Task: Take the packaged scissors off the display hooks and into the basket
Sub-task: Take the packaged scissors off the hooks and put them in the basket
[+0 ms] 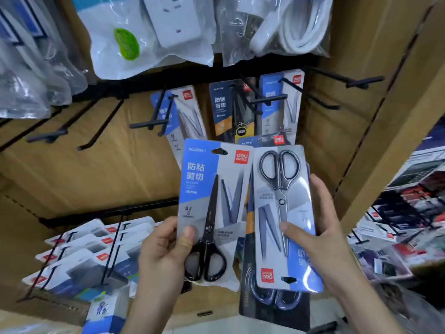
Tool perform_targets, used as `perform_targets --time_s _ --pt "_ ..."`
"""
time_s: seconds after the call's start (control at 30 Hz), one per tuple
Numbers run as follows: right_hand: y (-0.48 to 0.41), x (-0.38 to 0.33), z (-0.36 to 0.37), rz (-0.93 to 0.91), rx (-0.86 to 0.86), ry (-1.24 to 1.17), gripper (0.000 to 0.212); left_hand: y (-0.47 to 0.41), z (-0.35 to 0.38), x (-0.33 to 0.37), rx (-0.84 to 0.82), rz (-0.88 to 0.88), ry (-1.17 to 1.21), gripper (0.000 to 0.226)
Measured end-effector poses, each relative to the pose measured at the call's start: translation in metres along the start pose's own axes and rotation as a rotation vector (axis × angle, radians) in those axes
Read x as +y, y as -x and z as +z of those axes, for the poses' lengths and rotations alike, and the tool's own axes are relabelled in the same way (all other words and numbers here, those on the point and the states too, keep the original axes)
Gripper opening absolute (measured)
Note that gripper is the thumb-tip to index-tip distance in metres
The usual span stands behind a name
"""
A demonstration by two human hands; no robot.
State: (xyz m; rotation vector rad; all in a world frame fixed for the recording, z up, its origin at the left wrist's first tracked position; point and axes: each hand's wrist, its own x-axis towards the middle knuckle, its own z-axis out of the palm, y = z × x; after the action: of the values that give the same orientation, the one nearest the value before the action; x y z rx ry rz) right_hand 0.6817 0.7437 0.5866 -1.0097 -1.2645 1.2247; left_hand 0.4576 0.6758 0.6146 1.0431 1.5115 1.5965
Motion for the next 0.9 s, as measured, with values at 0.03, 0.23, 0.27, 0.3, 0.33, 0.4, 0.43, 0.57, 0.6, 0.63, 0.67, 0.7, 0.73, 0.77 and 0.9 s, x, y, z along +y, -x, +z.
perform_targets --time_s 0.03,0.23,0.27,0.3,0.33,0.4,0.43,0.57,0.6,0.63,0.67,0.7,0.73,0.77,0.9 --pt "-0.001 -0.002 0.002 -0.012 -0.005 0.007 0.089 0.001 -0.003 0.001 0.027 0.044 -0.007 0.024" --pt "-0.002 -0.007 0.016 -0.003 -0.07 -0.013 0.09 -0.001 -0.013 0.002 0.194 0.0 0.157 0.036" --pt "-0.001 -0.008 0.018 0.0 -0.083 -0.014 0.09 -0.002 -0.015 0.002 0.204 -0.01 0.165 0.033" --pt "-0.001 -0.009 0.019 -0.001 -0.092 -0.016 0.089 -0.004 -0.017 0.004 0.207 -0.012 0.163 0.03" --pt "-0.001 -0.01 0.021 -0.005 -0.101 -0.016 0.088 -0.005 -0.019 0.005 0.203 -0.01 0.15 0.027" --pt "0.0 -0.011 0.024 -0.018 -0.112 0.0 0.087 -0.008 -0.02 0.007 0.19 -0.021 0.105 0.023" --pt "0.0 -0.012 0.025 -0.027 -0.116 0.009 0.087 -0.008 -0.019 0.01 0.188 -0.026 0.081 0.021" --pt "0.001 -0.017 0.028 -0.042 -0.108 0.005 0.087 -0.014 -0.016 0.021 0.231 0.067 0.004 0.033" --pt "0.001 -0.018 0.029 -0.048 -0.109 0.005 0.087 -0.017 -0.016 0.023 0.219 0.099 -0.027 0.045" --pt "0.001 -0.02 0.03 -0.05 -0.109 0.006 0.087 -0.022 -0.017 0.024 0.193 0.133 -0.071 0.054" --pt "0.001 -0.021 0.031 -0.052 -0.111 0.004 0.087 -0.029 -0.018 0.024 0.167 0.165 -0.143 0.056" --pt "0.001 -0.023 0.032 -0.049 -0.112 0.001 0.087 -0.037 -0.017 0.024 0.153 0.188 -0.226 0.055" --pt "0.001 -0.024 0.033 -0.044 -0.114 -0.002 0.087 -0.047 -0.017 0.023 0.153 0.199 -0.29 0.051" --pt "0.001 -0.024 0.033 -0.038 -0.115 -0.003 0.088 -0.058 -0.015 0.022 0.16 0.199 -0.321 0.049" --pt "0.003 -0.024 0.035 -0.018 -0.111 -0.004 0.088 -0.109 -0.008 0.014 0.102 0.14 -0.447 0.056"
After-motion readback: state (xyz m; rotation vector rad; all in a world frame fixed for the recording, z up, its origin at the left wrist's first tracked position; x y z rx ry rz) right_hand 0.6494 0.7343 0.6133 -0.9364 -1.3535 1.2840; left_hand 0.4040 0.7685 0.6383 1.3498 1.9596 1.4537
